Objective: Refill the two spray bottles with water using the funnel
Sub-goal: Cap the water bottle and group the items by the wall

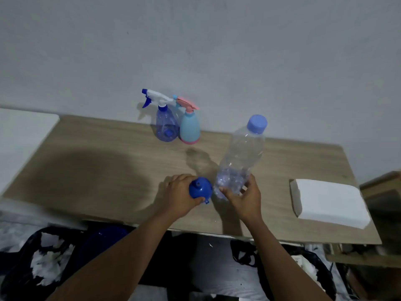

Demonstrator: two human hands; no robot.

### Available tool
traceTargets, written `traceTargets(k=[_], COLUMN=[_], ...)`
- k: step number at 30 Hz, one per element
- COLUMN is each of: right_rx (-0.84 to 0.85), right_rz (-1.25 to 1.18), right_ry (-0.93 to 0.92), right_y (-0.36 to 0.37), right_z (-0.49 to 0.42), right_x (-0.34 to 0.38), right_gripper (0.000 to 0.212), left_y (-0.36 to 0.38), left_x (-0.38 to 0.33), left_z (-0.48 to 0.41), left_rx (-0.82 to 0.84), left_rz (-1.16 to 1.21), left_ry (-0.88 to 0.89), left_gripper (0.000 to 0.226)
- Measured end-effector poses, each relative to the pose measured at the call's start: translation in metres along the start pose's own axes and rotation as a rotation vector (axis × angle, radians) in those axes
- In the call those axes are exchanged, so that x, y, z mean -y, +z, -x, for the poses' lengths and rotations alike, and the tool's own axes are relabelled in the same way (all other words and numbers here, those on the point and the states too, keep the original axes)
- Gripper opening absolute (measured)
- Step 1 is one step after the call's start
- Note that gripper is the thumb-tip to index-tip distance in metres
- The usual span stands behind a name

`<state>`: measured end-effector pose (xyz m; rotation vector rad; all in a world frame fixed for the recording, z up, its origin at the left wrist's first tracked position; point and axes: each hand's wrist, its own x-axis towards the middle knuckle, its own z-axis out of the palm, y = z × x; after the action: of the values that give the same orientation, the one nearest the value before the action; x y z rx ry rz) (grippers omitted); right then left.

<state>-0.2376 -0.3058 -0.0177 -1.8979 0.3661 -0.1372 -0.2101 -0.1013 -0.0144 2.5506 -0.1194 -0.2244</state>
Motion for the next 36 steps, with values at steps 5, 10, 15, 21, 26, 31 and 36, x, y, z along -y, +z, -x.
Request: traceTargets(k=[5,10,15,21,26,31,36], right_rx=[-0.067,-0.078,-0.057,-0.041,-0.044,-0.056,-0.055], right_rz=[-0.005,-0.008,-0.043,-0.011,-0.044,-0.012,-0.002], right_ry=[-0.051,-0.120,-0.129,-0.192,-0.157,-0.118,-0.096], right_y=[-0.002,0.003,0.012,0.015,0.021,0.029,0.034], right_z=[-0.057,-0.122,-0.169,-0.193,-0.197,-0.200,-0.205], right_x=[0.014,0.025,0.015,0.011,0.002,-0.005,-0.004], right_gripper=[0.069,0.065,0.064,0.057,0.074,0.077,0.079], left_y=[-0.024,-0.016,0.009,0.032,0.043,0.048,0.052], left_x=[-0.023,-0.038,-0.039,-0.031,-0.029,-0.029,-0.029], left_z=[-0.080,-0.144,-0.178,-0.193,-0.198,-0.200,-0.202], left_rx=[-0.020,-0.062,-0.100,-0.099,-0.146,-0.185,-0.184], left_rz=[0.096,0.001,-0.001,0.011,0.043,0.000,-0.052], left_ry=[0.045,0.052,-0.008,-0.018,-0.031,-0.027,-0.061], left_gripper=[0.064,0.056,0.058,0.054,0.049,0.057,0.071])
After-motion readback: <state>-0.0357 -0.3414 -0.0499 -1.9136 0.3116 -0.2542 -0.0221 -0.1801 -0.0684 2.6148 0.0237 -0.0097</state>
